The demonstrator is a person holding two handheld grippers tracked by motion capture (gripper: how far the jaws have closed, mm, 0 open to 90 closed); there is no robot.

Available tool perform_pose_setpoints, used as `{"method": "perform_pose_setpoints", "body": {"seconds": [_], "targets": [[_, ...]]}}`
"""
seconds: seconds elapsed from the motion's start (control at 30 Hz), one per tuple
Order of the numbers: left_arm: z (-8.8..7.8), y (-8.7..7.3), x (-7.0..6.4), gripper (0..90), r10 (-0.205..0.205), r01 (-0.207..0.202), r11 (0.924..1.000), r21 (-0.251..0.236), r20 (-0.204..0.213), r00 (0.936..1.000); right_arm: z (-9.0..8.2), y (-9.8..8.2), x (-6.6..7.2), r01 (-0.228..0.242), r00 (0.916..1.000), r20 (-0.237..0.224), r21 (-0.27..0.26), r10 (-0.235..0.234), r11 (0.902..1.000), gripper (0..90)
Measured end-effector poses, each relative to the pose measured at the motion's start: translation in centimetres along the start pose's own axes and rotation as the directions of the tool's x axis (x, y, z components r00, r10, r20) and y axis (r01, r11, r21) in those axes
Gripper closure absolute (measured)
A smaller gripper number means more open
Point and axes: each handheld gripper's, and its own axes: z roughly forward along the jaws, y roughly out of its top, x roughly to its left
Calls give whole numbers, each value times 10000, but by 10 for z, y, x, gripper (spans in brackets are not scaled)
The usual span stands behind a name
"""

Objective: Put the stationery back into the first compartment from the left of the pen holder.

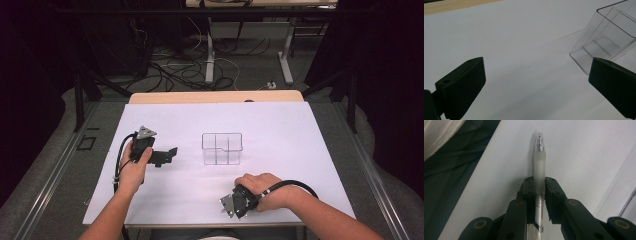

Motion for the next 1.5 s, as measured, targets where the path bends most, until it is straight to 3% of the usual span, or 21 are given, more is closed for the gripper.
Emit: {"method": "perform_pose_setpoints", "body": {"seconds": [0.1, 0.3, 0.5, 0.6, 0.8, 1.0, 1.1, 1.17, 1.2, 1.23, 1.33, 1.37, 1.4, 1.5], "targets": [[0, 0, 0, 8, 5, -5, 10000, 4, -1, 10000, -1, 1, -1, 43, 9997, -224, 106, -41, 9999, 797], [0, 0, 0, 8, -63, 63, 10000, 40, -14, 10000, -3, 0, -2, -112, 9998, 159, -51, 112, 9999, 798], [0, 0, 0, 8, 20, -20, 10000, 94, -4, 10000, -11, 0, -7, -817, 9951, 521, -480, 842, 9955, 798], [0, 0, -1, 8, -53, 53, 10000, 30, -5, 10000, -15, 0, -8, -1391, 9872, 695, -616, 1433, 9884, 799], [0, 0, 0, 8, 34, -33, 10000, 93, -10, 10000, -20, -1, -16, -1812, 9738, 1186, -1113, 1941, 9771, 799], [0, 0, 0, 8, -13, 14, 10000, 52, -16, 10000, -28, -1, -25, -2556, 9500, 1380, -1714, 2800, 9515, 799], [0, 0, 0, 8, -4, 5, 10000, 65, -15, 10000, -32, -1, -29, -3014, 9310, 1473, -2062, 3340, 9309, 799], [0, 0, 0, 8, -8, 8, 10000, 56, -11, 10000, -36, -2, -34, -3465, 9109, 1455, -2385, 3861, 9072, 799], [0, 0, 0, 8, -22, 22, 10000, 53, -13, 10000, -37, -3, -35, -3597, 9052, 1412, -2481, 4009, 8995, 799], [0, 0, 0, 8, -21, 21, 10000, 46, -12, 10000, -39, -4, -38, -3835, 8919, 1370, -2764, 4311, 8812, 799], [0, 0, 1, 8, 51, -51, 10000, 42, -9, 10000, -43, -7, -43, -4348, 8607, 1270, -3208, 4931, 8415, 799], [0, 0, 1, 8, 38, -38, 10000, 81, 16, 10000, -45, -8, -45, -4554, 8459, 1236, -3388, 5188, 8233, 799], [0, 0, 1, 8, 32, -33, 10000, 82, 43, 10000, -46, -9, -47, -4688, 8384, 1150, -3464, 5328, 8125, 799], [-1, 0, 1, 8, 8, -8, 9999, 108, 45, 10000, -50, -13, -52, -5164, 8013, 943, -3896, 5908, 7626, 799]]}}
